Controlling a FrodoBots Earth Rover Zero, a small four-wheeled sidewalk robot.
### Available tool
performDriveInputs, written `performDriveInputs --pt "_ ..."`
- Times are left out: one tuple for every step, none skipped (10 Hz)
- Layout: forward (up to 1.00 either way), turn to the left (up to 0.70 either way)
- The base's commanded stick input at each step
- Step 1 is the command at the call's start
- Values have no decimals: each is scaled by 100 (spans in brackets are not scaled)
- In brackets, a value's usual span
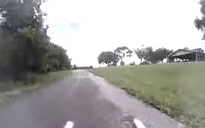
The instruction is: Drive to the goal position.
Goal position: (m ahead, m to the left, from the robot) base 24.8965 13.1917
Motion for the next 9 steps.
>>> performDriveInputs --pt "70 0" --pt "70 0" --pt "70 0" --pt "70 0" --pt "70 2" --pt "70 18" --pt "70 32" --pt "70 34" --pt "70 35"
